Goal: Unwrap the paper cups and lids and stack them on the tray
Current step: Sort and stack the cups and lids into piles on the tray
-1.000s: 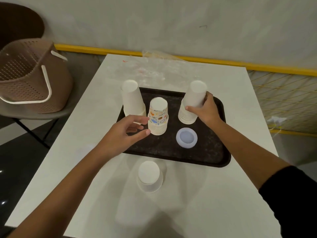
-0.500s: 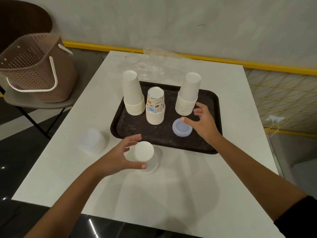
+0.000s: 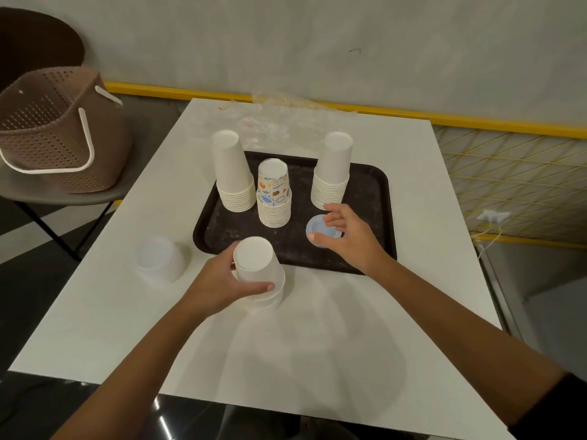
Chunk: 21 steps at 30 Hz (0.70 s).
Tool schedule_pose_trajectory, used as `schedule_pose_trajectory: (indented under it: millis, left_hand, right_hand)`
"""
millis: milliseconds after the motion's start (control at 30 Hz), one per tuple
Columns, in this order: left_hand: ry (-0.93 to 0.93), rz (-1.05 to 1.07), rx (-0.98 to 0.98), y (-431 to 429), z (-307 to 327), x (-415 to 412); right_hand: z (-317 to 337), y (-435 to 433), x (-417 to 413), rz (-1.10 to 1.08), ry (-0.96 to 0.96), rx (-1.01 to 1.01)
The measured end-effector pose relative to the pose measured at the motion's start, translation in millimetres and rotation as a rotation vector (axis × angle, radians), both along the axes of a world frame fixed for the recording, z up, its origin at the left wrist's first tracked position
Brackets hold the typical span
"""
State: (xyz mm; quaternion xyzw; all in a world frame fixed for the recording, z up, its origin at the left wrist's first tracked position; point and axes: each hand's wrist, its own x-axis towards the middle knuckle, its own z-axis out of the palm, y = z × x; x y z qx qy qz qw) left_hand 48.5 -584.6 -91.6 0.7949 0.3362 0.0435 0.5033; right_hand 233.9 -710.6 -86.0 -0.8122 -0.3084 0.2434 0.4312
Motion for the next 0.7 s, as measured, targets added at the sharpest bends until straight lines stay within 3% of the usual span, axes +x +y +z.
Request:
schedule_pose_trajectory:
  millis: [400, 700]
  left_hand:
    - [-0.14, -0.085, 0.017, 30, 68, 24]
    - [-0.254, -0.168, 0.199, 32, 74, 69]
  right_hand:
    - [46, 9, -11, 0.351, 0.108, 0.015]
    - [55, 31, -8, 0.236, -0.056, 0.066]
